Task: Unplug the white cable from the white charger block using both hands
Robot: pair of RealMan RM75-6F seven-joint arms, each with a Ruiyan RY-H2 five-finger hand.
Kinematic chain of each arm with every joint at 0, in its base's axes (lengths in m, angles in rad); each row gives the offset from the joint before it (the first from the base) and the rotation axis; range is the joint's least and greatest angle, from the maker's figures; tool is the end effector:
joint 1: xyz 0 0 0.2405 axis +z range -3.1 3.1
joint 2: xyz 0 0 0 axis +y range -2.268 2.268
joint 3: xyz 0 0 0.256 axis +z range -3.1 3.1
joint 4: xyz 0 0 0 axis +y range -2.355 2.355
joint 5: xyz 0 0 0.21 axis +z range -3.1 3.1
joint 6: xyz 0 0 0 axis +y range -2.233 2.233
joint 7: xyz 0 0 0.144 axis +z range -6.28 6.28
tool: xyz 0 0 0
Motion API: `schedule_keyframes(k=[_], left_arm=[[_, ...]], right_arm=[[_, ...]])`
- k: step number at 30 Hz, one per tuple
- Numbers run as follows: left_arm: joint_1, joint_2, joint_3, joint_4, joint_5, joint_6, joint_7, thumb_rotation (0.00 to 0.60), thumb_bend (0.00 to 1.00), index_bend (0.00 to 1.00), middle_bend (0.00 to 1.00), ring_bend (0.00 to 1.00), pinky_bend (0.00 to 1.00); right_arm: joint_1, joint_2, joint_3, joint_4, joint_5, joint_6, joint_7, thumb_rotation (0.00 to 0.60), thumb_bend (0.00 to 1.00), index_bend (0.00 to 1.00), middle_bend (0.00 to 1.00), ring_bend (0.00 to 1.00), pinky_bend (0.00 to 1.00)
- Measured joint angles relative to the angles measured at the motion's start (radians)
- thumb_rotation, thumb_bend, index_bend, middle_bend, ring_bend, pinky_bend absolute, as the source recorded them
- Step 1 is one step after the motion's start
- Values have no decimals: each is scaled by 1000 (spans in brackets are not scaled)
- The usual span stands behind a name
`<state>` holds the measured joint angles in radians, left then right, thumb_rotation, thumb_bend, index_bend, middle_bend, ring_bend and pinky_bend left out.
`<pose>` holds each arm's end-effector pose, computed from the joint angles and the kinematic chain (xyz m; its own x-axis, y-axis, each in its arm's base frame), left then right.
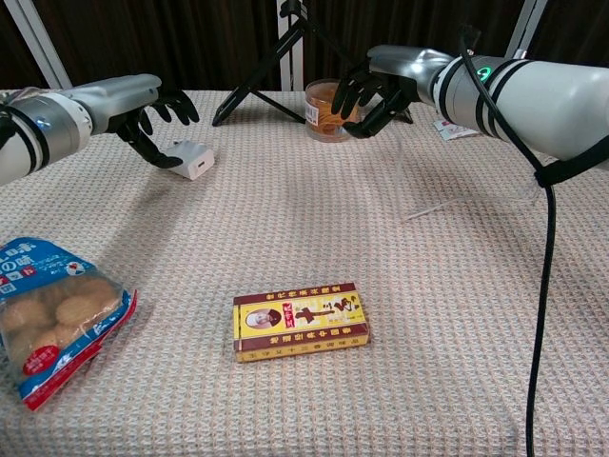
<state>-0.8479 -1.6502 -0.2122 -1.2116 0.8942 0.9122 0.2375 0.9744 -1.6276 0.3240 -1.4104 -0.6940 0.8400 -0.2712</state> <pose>-0.1647 0.3988 -0.0223 0.3383 0.2693 0.9017 0.9375 -0.1790 -0.2982 -0.0786 -0.3954 -0.0332 0.1402 -0.4046 0.9037 -0.9773 -0.2029 0.0608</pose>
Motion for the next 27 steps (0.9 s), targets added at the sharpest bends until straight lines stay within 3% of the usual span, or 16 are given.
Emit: schedule_keyframes(k=[5, 11, 16, 21, 24, 27], left_arm=[[52, 96, 12, -132, 31, 84, 32, 595, 230, 241, 212, 189, 296], [151, 241, 47, -275, 82, 229, 81, 600, 228, 259, 236, 189, 269], [260, 370, 96, -365, 141, 333, 87, 600, 229, 261, 236, 189, 248], [377, 470, 151, -431, 214, 426, 38, 600, 229, 261, 236, 189, 209], [447, 513, 188, -471, 258, 490, 11, 600, 225, 260, 237, 189, 208], [516, 541, 223, -512, 298, 554, -4, 600, 223, 260, 237, 189, 207]], right_arm=[[-36, 40, -3, -38, -70, 24, 47, 600, 395, 99, 217, 92, 256], [-155, 167, -49, -164, -222, 170, 72, 600, 389, 111, 236, 92, 256], [-329, 329, -136, -274, -367, 354, 106, 600, 359, 111, 204, 58, 210], [-520, 481, -238, -340, -486, 499, 218, 600, 336, 41, 126, 0, 74], [-620, 552, -296, -355, -550, 569, 278, 600, 353, 18, 94, 0, 6], [-701, 585, -346, -357, -617, 635, 320, 600, 366, 17, 87, 0, 0]])
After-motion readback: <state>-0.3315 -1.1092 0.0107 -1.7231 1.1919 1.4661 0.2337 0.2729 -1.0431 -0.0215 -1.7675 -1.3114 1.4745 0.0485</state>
